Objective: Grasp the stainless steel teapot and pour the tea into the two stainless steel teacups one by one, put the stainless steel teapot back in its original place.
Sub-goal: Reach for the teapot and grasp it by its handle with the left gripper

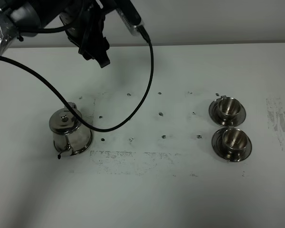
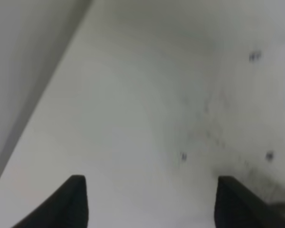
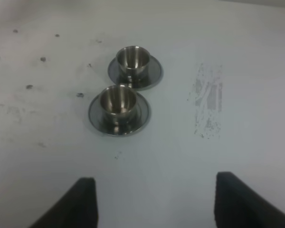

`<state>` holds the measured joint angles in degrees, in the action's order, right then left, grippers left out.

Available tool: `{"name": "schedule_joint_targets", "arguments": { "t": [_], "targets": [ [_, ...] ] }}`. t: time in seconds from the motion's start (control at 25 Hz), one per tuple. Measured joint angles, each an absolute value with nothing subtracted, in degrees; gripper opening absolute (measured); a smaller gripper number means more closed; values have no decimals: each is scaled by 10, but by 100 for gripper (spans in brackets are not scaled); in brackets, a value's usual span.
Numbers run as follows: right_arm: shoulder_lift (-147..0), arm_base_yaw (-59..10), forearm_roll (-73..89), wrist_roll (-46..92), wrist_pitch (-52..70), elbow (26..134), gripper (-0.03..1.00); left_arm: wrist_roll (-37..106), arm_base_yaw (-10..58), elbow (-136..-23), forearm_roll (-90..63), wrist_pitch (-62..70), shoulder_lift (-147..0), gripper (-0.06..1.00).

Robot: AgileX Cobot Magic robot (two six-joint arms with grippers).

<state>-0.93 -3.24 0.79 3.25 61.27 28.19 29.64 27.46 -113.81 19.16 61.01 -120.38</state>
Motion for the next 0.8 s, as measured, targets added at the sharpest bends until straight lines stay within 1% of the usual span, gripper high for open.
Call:
{"name": "schedule_joint_targets", "arguments": {
  "t": [0.24, 0.44, 0.52, 0.68, 0.8],
  "targets": [
    [-9, -32, 8, 32, 613, 282, 51, 326, 274, -1113, 212, 629, -1211, 52],
    [-9, -32, 8, 32, 613, 282, 51, 302, 259, -1047, 219, 631, -1202, 52],
    [-9, -32, 8, 32, 613, 282, 51, 282, 248, -1011, 231, 625, -1175, 52],
    [-9, -32, 8, 32, 613, 282, 51, 257, 231, -925, 240, 550, -1099, 52],
    [-9, -32, 8, 32, 613, 282, 51, 253, 226, -884, 231, 483, -1073, 52]
  ]
}}
